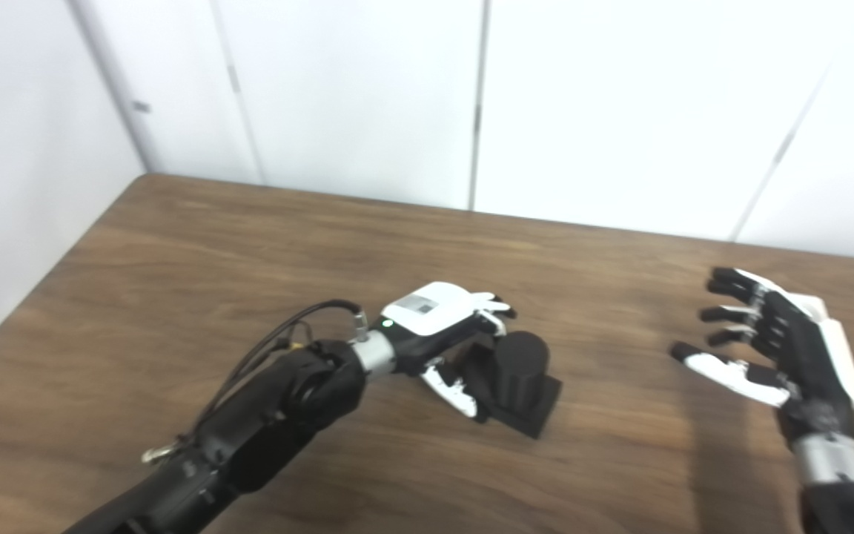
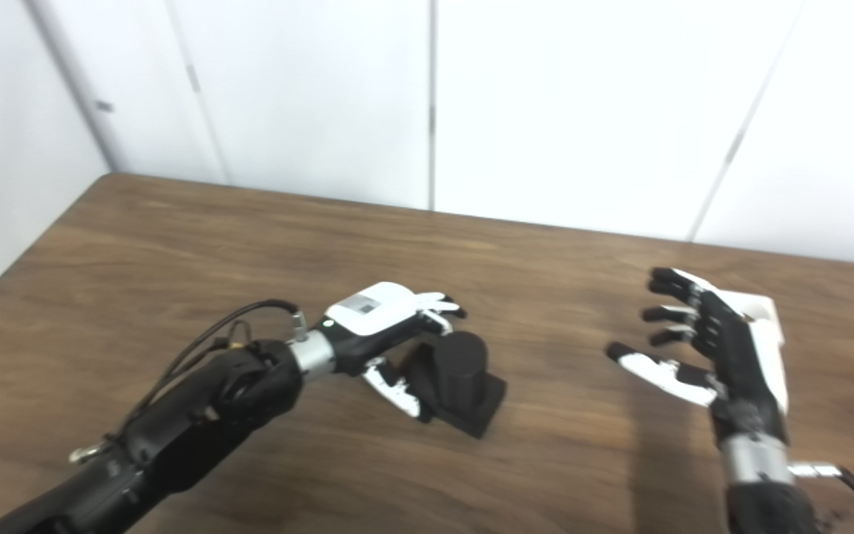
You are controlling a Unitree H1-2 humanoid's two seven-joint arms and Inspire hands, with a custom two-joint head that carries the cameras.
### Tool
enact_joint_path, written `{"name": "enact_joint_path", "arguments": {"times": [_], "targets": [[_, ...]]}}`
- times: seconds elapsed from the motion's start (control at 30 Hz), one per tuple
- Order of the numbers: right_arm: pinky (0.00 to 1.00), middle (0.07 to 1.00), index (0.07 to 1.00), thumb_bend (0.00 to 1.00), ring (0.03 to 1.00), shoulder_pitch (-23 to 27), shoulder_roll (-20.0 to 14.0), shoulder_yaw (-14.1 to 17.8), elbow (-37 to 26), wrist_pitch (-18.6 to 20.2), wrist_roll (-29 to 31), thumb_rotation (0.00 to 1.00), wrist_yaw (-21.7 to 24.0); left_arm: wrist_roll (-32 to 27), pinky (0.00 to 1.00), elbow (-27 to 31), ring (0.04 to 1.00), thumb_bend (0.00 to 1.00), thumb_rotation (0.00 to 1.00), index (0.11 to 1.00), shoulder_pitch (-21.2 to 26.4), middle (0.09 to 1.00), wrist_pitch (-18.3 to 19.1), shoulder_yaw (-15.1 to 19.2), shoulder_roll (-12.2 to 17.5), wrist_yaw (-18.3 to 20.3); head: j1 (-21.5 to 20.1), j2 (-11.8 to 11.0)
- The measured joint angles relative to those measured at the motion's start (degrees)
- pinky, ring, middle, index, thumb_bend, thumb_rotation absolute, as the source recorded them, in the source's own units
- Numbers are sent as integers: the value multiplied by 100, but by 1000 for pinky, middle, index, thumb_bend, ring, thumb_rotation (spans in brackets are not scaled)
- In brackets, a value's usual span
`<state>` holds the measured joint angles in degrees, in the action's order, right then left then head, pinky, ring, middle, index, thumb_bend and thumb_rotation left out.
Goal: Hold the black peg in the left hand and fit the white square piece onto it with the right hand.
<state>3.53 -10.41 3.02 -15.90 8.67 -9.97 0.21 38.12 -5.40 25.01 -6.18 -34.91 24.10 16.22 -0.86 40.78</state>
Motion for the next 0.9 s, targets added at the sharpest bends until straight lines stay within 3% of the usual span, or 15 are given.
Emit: {"name": "enact_joint_path", "arguments": {"times": [0.17, 0.33, 0.4, 0.57, 0.8, 0.9], "targets": [[482, 747, 743, 643, 616, 70, 37, -39, 29, -53, -75, 23, -54, 82, 833, 2, 948, 523, 65, 489, 65, 902, -150, -86, 95, 3, -747, -44], [491, 738, 736, 662, 613, 250, -38, -126, 28, -53, -345, 79, -49, 102, 847, -8, 949, 524, 63, 490, 82, 899, -298, -103, 145, -5, -1135, -175], [483, 728, 730, 668, 607, 346, -185, -168, 29, -52, -483, 73, 3, 100, 844, -44, 949, 524, 62, 490, 77, 897, -384, -96, 156, -41, -1493, -263], [497, 729, 726, 672, 621, 691, -834, -127, 29, -42, -675, 75, 270, 95, 842, -84, 942, 523, 62, 491, 53, 906, -518, -66, 171, -77, -1952, -422], [488, 724, 719, 682, 624, 989, -1253, 51, 292, 10, -784, 42, 359, 86, 817, -139, 919, 523, 60, 491, -7, 890, -655, -37, 205, -226, -2277, -650], [554, 760, 747, 662, 675, 1076, -1493, 40, 466, 31, -1092, 97, 402, 65, 812, -202, 914, 523, 58, 490, -32, 890, -786, -1, 211, -300, -2331, -685]]}}
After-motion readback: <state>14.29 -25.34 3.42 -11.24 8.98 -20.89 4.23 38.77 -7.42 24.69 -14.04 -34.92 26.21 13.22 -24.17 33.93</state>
